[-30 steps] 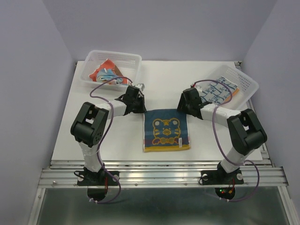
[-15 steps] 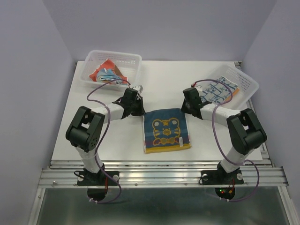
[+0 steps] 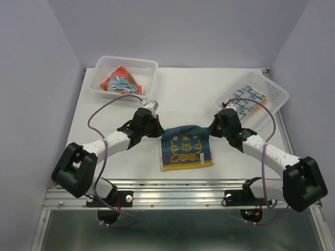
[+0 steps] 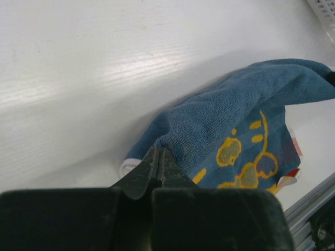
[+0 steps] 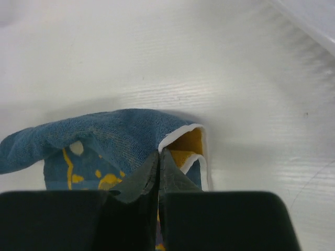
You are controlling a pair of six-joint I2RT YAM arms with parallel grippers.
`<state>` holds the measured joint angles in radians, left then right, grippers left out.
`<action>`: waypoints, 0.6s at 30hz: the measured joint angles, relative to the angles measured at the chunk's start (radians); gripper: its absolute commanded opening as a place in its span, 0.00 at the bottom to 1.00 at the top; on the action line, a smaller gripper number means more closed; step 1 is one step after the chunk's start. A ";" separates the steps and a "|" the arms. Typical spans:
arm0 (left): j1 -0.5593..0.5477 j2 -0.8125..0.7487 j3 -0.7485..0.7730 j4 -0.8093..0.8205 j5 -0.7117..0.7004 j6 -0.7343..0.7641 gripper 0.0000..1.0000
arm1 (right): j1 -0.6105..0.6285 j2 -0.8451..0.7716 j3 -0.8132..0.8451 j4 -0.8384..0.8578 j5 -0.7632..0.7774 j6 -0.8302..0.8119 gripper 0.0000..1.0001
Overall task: Fold and stack the towels
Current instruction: Fold the towel
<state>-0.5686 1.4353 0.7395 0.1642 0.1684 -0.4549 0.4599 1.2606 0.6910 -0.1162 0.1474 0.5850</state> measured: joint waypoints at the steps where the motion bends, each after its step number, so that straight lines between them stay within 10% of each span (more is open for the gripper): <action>1: -0.011 -0.035 -0.028 0.002 -0.008 -0.014 0.00 | 0.000 -0.024 -0.013 -0.010 -0.010 0.004 0.01; 18: -0.196 -0.380 -0.324 0.002 -0.102 -0.226 0.00 | 0.013 -0.499 -0.249 -0.224 -0.234 0.085 0.01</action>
<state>-0.7647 1.0557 0.4156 0.1661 0.0662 -0.6811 0.4728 0.7612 0.4419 -0.3397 -0.0864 0.6701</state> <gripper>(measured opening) 0.017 0.032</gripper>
